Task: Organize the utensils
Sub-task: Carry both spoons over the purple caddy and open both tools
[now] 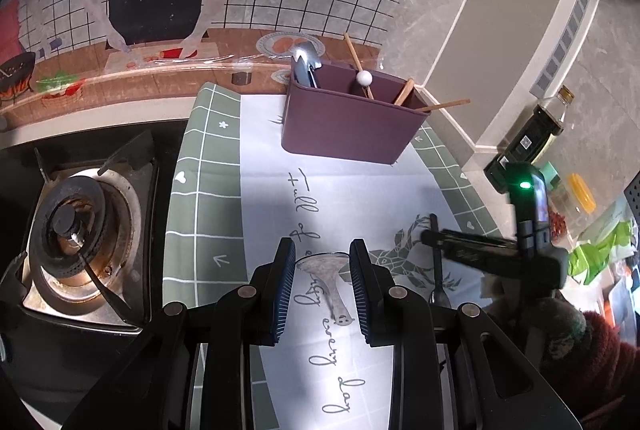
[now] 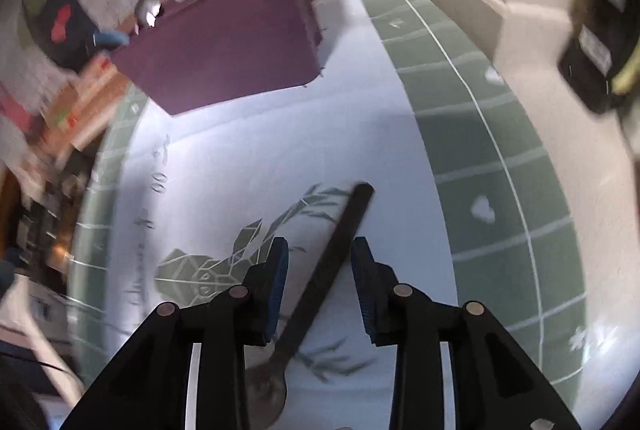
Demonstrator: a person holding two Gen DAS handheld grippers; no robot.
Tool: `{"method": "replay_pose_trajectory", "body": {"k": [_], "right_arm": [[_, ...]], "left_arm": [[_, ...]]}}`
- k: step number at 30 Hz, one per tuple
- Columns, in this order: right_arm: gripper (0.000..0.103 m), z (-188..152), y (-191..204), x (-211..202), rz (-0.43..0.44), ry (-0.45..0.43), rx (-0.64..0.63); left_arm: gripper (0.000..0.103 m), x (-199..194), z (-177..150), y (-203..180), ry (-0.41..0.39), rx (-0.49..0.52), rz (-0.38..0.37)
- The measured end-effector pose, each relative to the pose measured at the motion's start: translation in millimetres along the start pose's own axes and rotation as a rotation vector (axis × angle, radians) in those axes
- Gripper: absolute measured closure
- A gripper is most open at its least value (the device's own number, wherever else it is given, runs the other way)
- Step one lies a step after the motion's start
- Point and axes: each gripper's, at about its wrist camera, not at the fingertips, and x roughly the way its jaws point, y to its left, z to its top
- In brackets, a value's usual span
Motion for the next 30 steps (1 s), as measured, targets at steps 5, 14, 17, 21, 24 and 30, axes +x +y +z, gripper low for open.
{"method": "replay_pose_trajectory", "body": {"k": [5,14,17,21,24,30], "right_arm": [[0.089,-1.5,31.4,9.8,-0.107,-0.020,-0.217],[0.092,-3.6,9.7,-41.3,0.156,-0.118,-0.223],[0.092,2.1,14.3,-56.7,0.198,-0.168,-0.217],[0.092,13.6,18.0,-88.2,0.262,-0.269,-0.203],[0.092,33.7,24.1,-121.2,0.307,-0.358,-0.210],[0.092,116.6,46.8,-202.1,0.271,-0.596,-0.315]], "left_arm": [[0.074,3.2,1.3,-7.9,0.005,0.013,0.010],[0.074,4.6,9.7,-18.8,-0.010,0.013,0.008],[0.074,4.9,16.2,-23.8,-0.025,0.015,-0.002],[0.074,0.2,30.9,-33.3,-0.060,0.020,-0.011],[0.074,-17.6,62.3,-41.2,-0.122,0.036,-0.022],[0.074,-48.6,169.6,-57.6,-0.332,0.093,0.006]]}}
